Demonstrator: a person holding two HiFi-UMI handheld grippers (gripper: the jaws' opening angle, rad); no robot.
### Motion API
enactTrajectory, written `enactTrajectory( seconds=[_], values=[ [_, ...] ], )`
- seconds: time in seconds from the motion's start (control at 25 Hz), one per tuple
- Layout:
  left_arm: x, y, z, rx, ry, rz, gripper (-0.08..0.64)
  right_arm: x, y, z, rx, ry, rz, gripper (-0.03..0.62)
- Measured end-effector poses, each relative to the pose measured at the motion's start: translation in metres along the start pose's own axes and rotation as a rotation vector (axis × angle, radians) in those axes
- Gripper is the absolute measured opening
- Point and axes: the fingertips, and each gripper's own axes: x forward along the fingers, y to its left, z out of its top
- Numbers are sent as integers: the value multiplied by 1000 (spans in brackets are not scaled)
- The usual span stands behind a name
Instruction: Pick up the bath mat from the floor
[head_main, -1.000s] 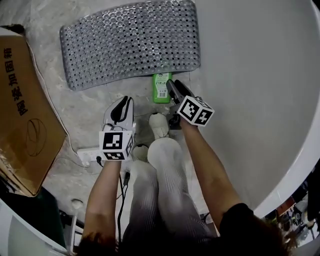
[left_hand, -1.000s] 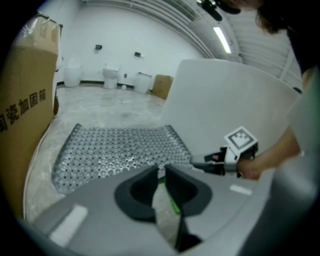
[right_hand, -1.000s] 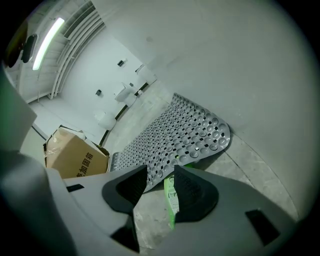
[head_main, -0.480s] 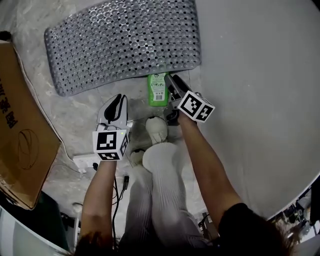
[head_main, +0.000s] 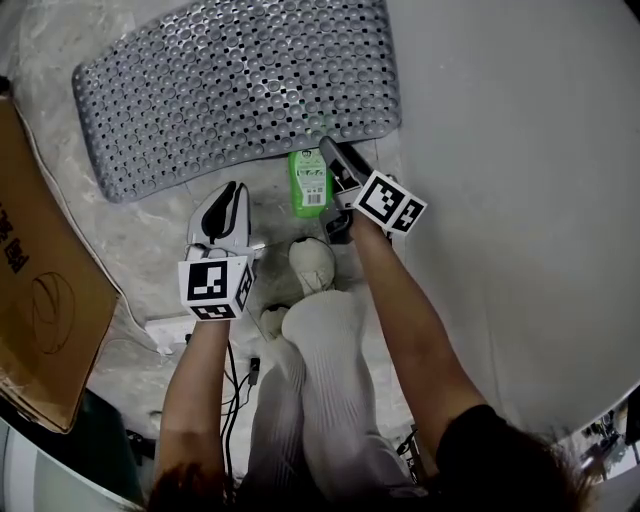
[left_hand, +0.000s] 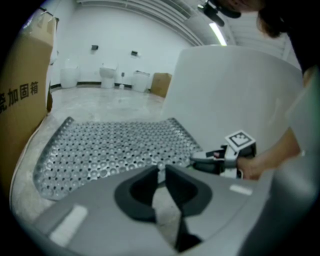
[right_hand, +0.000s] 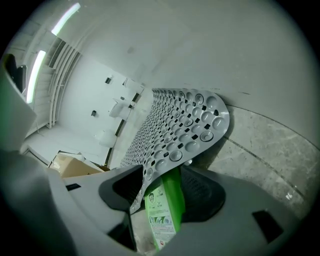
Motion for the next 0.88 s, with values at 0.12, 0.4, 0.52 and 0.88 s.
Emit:
enactTrajectory(
  seconds=[0.12, 0.4, 0.52, 0.88],
  values=[
    [2, 3, 0, 4, -4, 2, 49, 5, 0, 3, 6, -12, 12, 216],
    [0, 8, -1, 11, -22, 13, 49, 12, -8, 3, -12, 0, 7, 218],
    [-2, 9, -3, 7, -18, 13, 48, 14, -6, 8, -26, -8, 7, 218],
    [-3, 9, -4, 29, -23, 11, 49, 8, 5, 24, -128, -96, -1, 186]
  ],
)
